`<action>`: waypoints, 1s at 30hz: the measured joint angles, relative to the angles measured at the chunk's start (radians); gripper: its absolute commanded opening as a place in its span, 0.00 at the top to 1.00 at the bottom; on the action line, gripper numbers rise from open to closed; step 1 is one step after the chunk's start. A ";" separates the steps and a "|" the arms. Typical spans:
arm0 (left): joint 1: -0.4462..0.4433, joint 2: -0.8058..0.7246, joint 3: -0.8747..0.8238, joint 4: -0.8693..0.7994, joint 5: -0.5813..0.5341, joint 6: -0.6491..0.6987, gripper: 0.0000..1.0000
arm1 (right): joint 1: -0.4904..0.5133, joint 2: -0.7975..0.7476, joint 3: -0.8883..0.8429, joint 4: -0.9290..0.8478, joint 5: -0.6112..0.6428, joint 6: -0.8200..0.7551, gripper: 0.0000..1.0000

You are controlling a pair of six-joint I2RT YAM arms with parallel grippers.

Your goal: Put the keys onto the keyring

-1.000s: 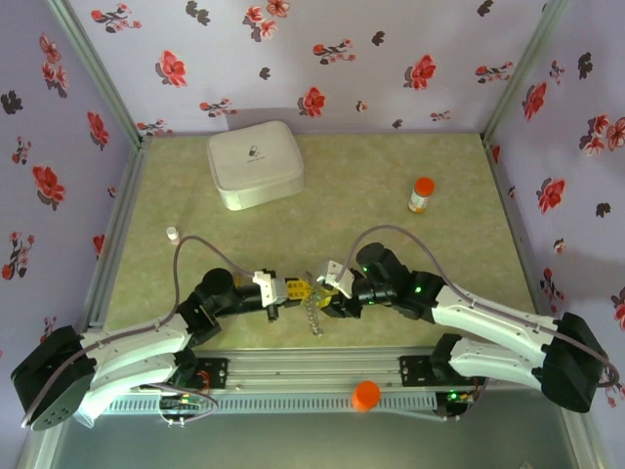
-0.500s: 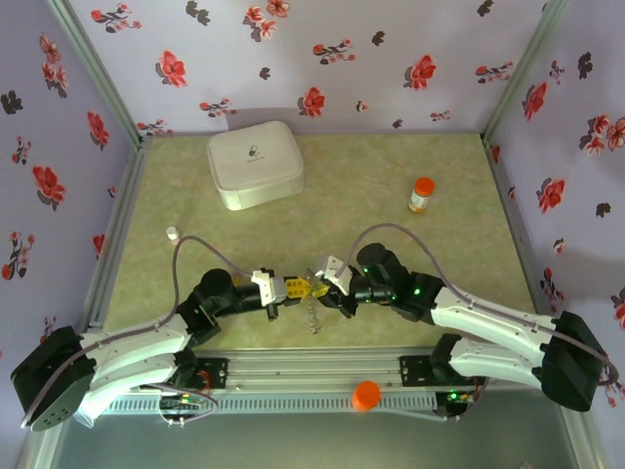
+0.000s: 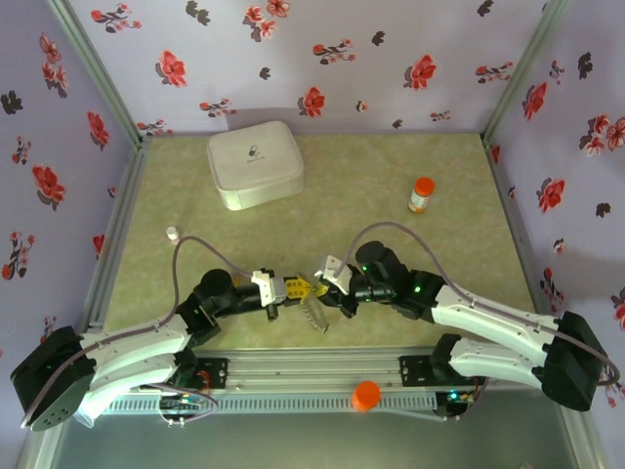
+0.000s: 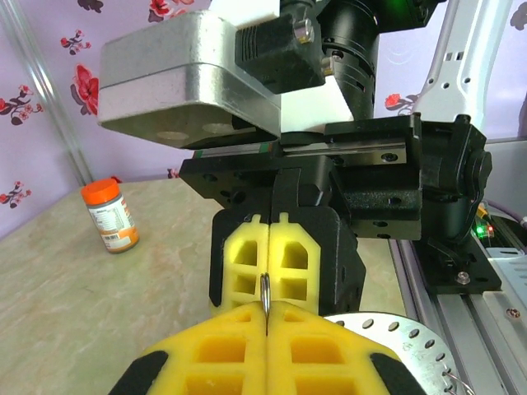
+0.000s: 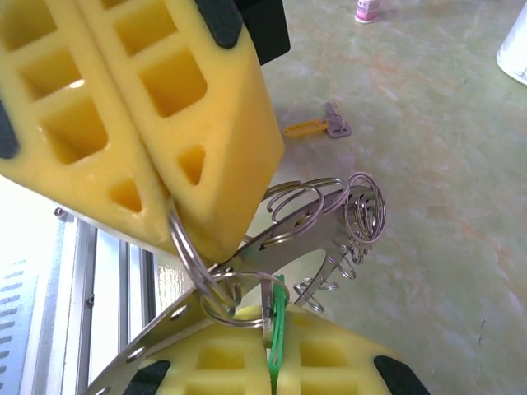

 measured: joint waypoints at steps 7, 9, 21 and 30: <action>0.000 -0.011 0.000 -0.023 0.000 0.002 1.00 | 0.000 0.012 0.021 -0.040 0.001 -0.014 1.00; 0.000 -0.014 0.000 -0.027 0.000 0.004 1.00 | 0.000 0.003 0.021 -0.040 0.001 -0.014 1.00; 0.000 -0.025 0.000 -0.068 -0.001 0.013 1.00 | 0.000 -0.064 0.037 -0.055 0.023 -0.024 1.00; -0.001 -0.042 0.000 -0.108 -0.059 0.058 0.58 | 0.007 -0.098 0.058 -0.134 0.060 -0.068 1.00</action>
